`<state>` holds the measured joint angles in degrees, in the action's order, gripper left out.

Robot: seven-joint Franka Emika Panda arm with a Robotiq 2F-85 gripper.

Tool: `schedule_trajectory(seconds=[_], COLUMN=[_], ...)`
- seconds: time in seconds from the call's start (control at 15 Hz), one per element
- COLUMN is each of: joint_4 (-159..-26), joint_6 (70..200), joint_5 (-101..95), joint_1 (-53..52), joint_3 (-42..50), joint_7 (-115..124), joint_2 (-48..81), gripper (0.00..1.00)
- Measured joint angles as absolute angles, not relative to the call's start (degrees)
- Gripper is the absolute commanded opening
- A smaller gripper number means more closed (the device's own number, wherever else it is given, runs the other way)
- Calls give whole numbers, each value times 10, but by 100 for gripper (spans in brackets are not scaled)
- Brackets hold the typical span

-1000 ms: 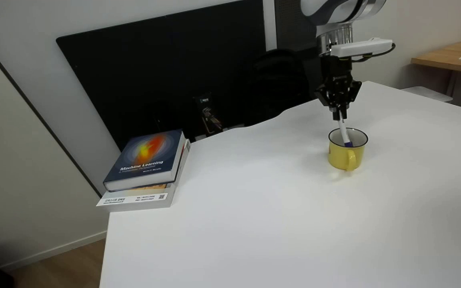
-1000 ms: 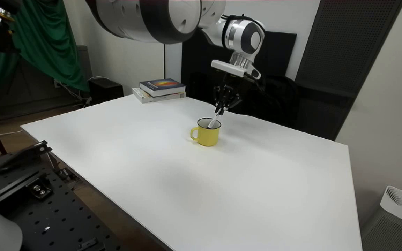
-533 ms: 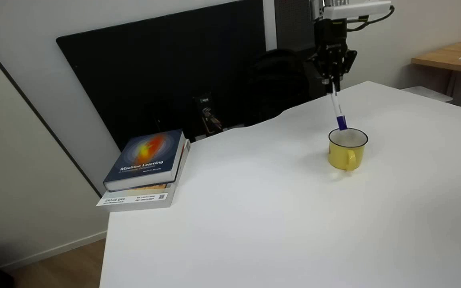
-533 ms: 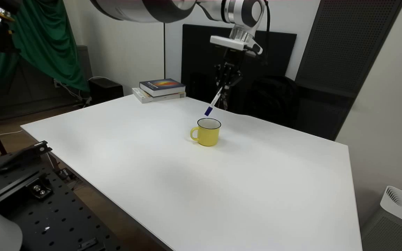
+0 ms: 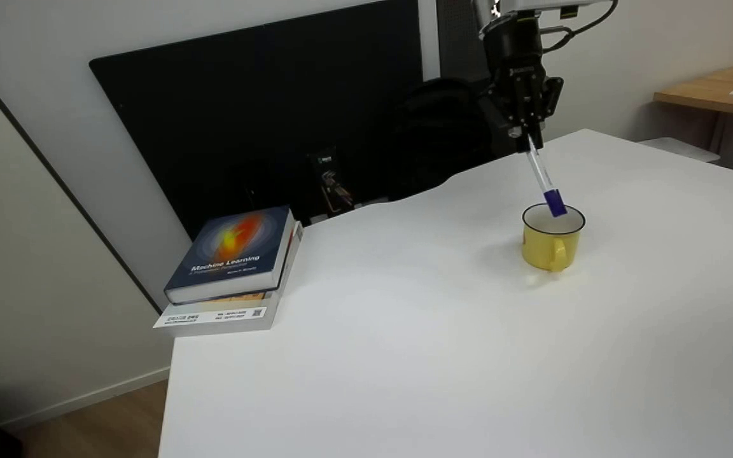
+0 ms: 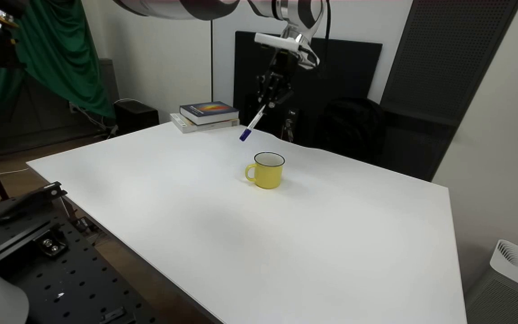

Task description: Take the marker from the mug and put it on the table

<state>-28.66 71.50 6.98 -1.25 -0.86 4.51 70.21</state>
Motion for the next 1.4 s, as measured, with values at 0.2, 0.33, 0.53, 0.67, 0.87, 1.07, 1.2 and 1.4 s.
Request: schedule_trajectory(seconds=[0.2, 0.33, 0.53, 0.67, 0.87, 1.07, 1.2, 1.4], joint_4=[-300, -311, -325, -333, -342, -348, -350, -352], joint_6=[692, 683, 675, 672, 667, 663, 663, 667], joint_5=[70, 70, 69, 68, 67, 67, 66, 62], joint_1=[-20, -22, -23, -24, -28, -33, -38, -48], joint_3=[-10, -10, -10, -10, -10, -10, -10, -9], joint_7=[45, 44, 43, 43, 43, 43, 43, 43], joint_2=[715, 727, 747, 757, 770, 780, 786, 797], gripper=[5, 5, 5, 5, 5, 5, 5, 5])
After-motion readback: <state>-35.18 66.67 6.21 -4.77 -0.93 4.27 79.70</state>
